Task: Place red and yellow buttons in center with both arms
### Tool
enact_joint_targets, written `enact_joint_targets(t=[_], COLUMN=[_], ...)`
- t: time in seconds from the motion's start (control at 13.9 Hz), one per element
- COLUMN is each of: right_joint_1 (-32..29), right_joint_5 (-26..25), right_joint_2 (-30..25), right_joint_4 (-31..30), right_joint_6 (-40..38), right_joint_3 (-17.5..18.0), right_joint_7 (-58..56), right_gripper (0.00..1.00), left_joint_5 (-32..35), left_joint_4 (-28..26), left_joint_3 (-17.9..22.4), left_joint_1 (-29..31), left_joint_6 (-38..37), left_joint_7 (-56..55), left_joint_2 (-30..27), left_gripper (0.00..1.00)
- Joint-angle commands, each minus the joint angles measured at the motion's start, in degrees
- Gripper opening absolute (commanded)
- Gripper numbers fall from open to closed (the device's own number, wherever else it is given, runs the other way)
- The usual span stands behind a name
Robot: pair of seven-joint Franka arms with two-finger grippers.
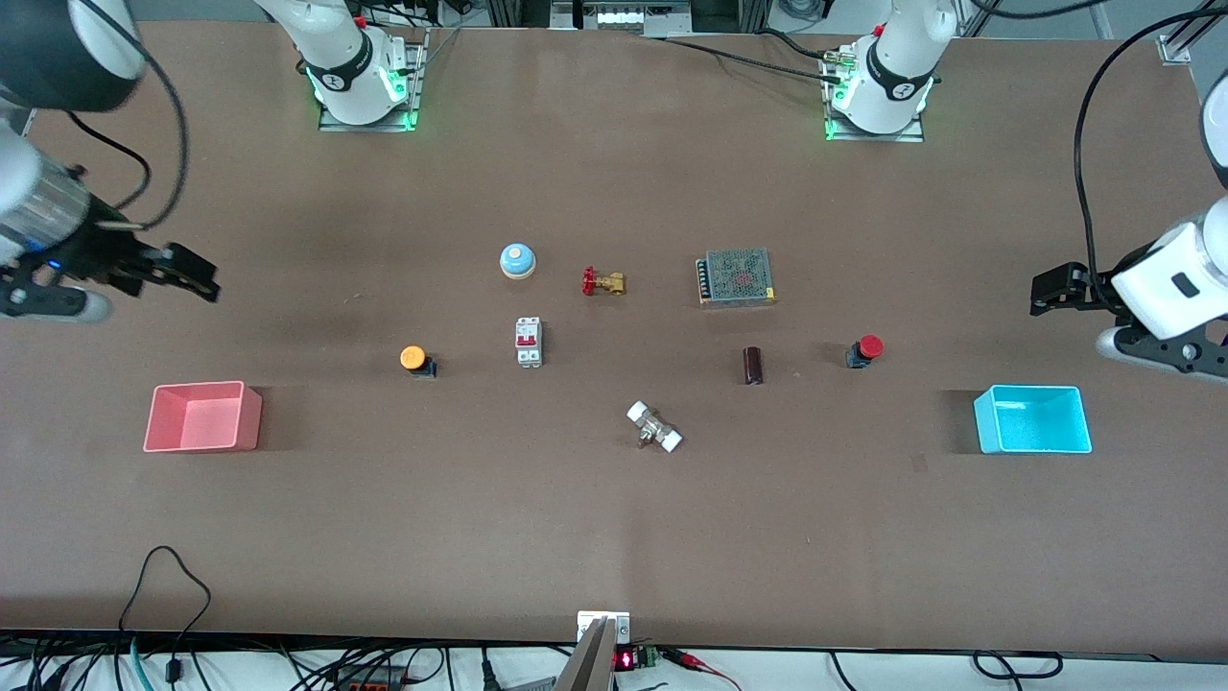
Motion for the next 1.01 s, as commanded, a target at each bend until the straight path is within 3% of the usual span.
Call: enact_joint_targets(t=[0.0, 0.36, 0.94], right_joint_1=[1.81, 1.99, 1.99], right_joint_5=[1.21, 0.69, 0.42], right_joint_2=[0.73, 1.26, 1.26], right_joint_4=[3.45, 3.45, 3.45], right_joint_6=[-5.29, -3.18, -3.35], right_joint_3=[-1.84, -2.29, -2.37], right_joint_7=[-0.18, -0.35, -0.27], right_gripper=[1.00, 1.00, 1.00], left_joint_5=[-0.94, -4.62, -4.01], left_joint_4=[-12.04, -11.08, -10.90], left_joint_3=[2.03, 2.12, 1.85], left_joint_1=[-1.08, -0.11, -0.11], left_joint_6=[5.57, 3.19, 3.63], left_joint_7=[-0.25, -0.25, 0.89], left_joint_2=[-10.54, -9.93, -9.93], left_gripper=[1.00, 1.00, 1.00])
